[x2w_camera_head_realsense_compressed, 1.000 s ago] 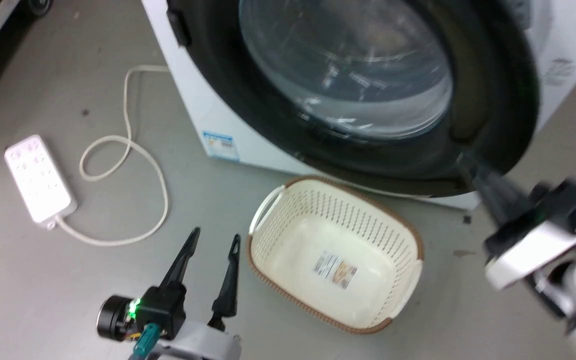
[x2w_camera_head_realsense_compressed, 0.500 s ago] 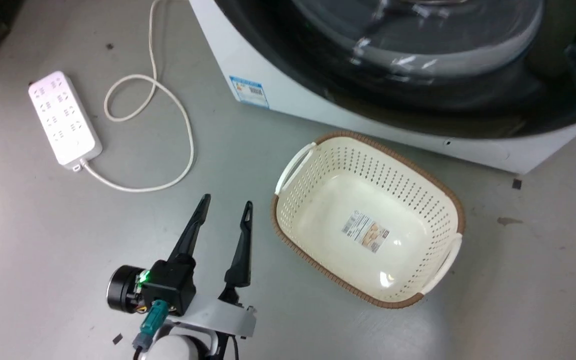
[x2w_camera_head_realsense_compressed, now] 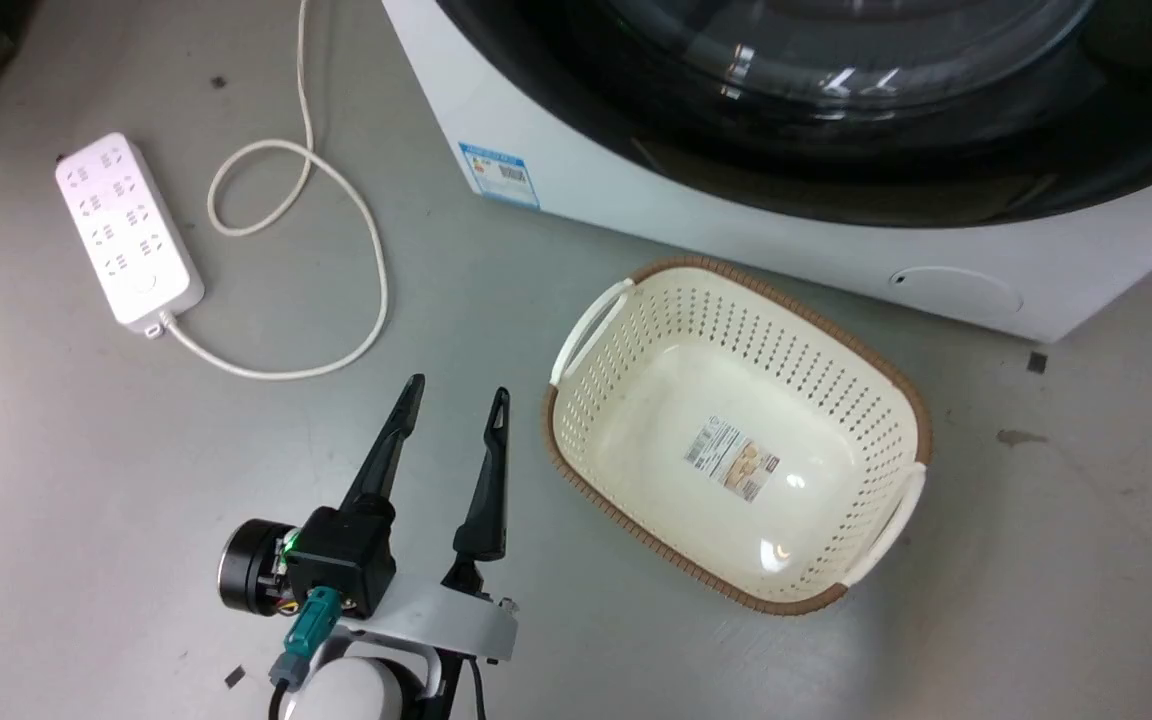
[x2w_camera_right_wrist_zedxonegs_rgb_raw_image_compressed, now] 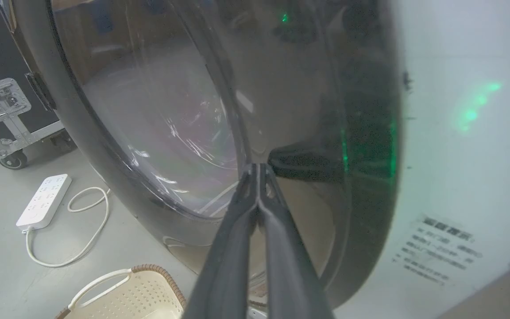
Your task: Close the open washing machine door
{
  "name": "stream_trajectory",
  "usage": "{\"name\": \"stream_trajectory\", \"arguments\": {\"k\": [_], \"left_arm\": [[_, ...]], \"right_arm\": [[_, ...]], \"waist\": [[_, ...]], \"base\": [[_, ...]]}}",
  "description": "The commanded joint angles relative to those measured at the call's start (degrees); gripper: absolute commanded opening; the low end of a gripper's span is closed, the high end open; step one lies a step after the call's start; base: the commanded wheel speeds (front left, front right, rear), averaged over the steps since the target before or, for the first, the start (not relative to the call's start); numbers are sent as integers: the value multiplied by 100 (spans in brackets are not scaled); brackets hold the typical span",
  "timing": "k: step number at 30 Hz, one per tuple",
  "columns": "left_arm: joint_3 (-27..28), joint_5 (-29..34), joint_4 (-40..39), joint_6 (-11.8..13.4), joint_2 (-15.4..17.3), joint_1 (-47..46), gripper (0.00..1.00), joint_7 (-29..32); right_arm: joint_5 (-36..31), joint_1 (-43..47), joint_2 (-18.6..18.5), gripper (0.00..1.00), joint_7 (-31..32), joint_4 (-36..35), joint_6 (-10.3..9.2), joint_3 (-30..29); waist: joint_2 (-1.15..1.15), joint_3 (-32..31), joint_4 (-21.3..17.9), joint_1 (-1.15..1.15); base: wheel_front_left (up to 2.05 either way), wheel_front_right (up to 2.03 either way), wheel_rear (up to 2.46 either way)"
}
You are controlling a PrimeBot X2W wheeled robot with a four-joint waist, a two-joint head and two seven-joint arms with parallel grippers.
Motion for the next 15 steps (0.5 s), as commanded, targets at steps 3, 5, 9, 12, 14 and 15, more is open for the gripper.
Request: {"name": "stream_trajectory", "arguments": {"k": [3,5,9,12,14,15], "left_arm": [[63,-10,43,12,-3,-22,100,-25],[112,-16,76,5,-3,35,100,-25],[241,0,156,-21,-4,187,100,-25],[352,-7,297,-72,-4,347,100,-25],[420,23,366,-102,6,437,100,-25],[456,36,374,-113,7,475,100,-25]], "right_arm": [[-21,28,4,0,-240,144,-61,-8],[-24,190,60,23,-414,187,-61,38],[-199,673,132,100,-684,171,-61,192],[-374,1103,281,100,-867,44,-61,97],[-704,1455,381,100,-950,-121,-61,-67],[-924,1660,448,100,-974,-247,-61,-83]], "waist": [[0,-237,-98,0],[0,-418,-170,0],[0,-817,-339,0],[0,-1150,-511,0],[0,-1343,-618,0],[0,-1453,-671,0]], "base": [[0,0,0],[0,0,0],[0,0,0],[0,0,0],[0,0,0],[0,0,0]]}}
